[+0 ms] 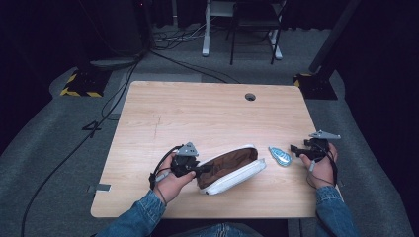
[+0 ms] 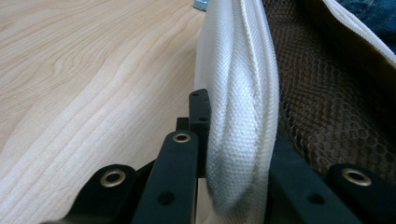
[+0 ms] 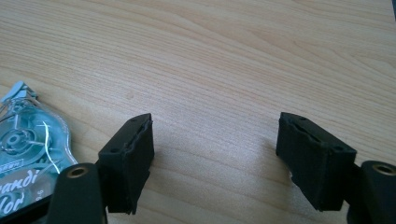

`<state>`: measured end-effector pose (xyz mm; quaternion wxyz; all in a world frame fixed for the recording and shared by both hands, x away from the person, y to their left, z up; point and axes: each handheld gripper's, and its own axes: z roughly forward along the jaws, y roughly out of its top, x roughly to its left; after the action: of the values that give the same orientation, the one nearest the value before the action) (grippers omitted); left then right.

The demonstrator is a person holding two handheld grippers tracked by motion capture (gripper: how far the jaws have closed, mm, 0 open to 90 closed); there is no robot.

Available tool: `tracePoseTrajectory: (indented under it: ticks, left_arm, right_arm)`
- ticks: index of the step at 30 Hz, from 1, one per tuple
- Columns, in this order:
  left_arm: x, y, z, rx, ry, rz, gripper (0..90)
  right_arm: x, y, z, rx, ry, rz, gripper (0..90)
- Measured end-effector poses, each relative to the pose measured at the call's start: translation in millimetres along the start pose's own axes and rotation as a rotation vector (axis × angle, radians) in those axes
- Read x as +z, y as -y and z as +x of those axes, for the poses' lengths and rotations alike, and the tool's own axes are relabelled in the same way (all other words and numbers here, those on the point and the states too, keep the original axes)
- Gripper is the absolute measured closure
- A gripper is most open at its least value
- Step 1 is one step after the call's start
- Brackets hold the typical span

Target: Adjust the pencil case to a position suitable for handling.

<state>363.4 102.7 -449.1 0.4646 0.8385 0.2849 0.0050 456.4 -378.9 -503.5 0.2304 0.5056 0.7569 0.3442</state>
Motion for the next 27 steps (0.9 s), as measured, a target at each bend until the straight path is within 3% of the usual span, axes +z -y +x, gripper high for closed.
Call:
tracePoseTrajectory:
  ticks: [6,12,22,27]
  left_arm:
    - [4.6,1.7,1.2,0.007,0.008,0.017,84.3]
    - [7.5,4.7,5.3,-0.012,0.021,0.012,83.7]
    - [10.7,7.8,8.0,0.01,0.013,0.02,78.7]
    - [10.9,8.5,8.9,0.006,0.004,0.001,67.4]
  right_arm:
    - [0.0,0.0,0.2,0.0,0.0,0.0,28.1]
    - [0.0,-0.1,0.3,-0.001,-0.001,0.001,28.2]
    - [0.1,-0.2,0.9,-0.001,-0.002,0.002,28.2]
    - [0.1,-0.2,1.0,-0.001,-0.003,0.002,28.2]
